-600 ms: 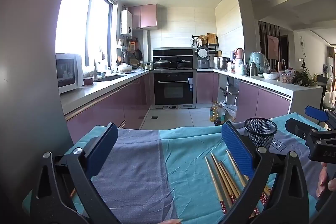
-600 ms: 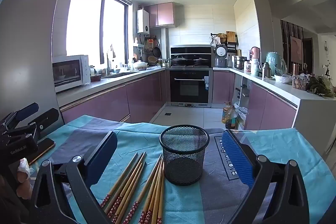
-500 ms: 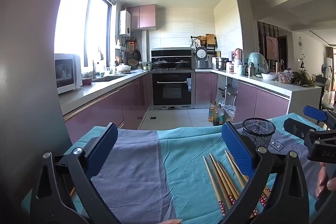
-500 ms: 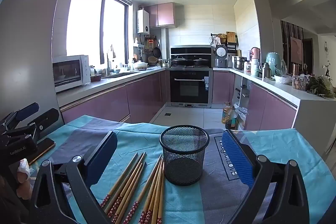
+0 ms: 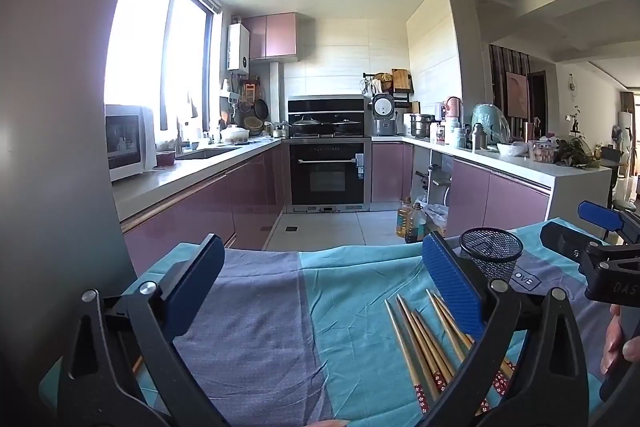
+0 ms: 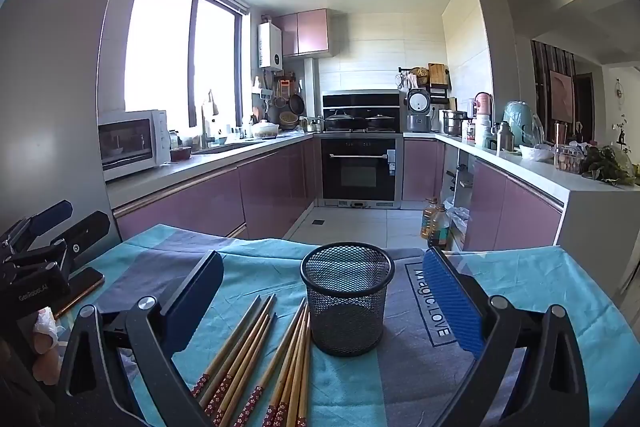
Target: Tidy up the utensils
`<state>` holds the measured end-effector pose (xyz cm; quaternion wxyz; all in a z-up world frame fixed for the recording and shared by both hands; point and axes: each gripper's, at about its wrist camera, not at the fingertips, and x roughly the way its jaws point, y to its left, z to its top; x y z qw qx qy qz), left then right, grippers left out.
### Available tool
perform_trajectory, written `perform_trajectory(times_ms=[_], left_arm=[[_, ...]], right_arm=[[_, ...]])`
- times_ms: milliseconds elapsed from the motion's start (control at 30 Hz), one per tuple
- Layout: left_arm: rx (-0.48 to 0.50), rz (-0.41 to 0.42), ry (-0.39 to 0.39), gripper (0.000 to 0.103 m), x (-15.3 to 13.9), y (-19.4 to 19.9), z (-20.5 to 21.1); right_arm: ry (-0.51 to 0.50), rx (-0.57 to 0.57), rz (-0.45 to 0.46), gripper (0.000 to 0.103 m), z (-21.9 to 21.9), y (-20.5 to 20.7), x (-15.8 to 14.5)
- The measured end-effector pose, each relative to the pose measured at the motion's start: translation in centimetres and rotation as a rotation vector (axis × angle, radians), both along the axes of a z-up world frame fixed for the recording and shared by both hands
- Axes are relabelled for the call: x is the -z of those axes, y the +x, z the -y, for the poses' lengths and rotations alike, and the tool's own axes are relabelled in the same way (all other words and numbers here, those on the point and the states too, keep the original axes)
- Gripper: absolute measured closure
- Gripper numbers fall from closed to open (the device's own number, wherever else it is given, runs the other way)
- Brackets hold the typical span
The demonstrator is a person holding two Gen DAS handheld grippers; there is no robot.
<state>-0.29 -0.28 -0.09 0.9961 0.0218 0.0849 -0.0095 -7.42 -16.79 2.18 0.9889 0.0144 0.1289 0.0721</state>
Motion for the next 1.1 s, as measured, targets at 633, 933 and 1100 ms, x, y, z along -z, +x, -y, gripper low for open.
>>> perform_trajectory(times_ms=[633,933,1100], left_arm=[[0.017,0.015,0.002,0.006,0.17,-0.11,-0.15],[0.026,0.020,0.004,0.006,0.04,-0.40,-0.08],[0.026,0.021,0.004,0.006,0.03,-0.48,0.06]], right_arm=[[0.012,0.007,-0.001,0.006,0.06,0.29,0.21],[0.017,0.013,0.009,0.006,0.20,0.20,0.06],[0.015,0.011,0.010,0.006,0.28,0.18,0.03]])
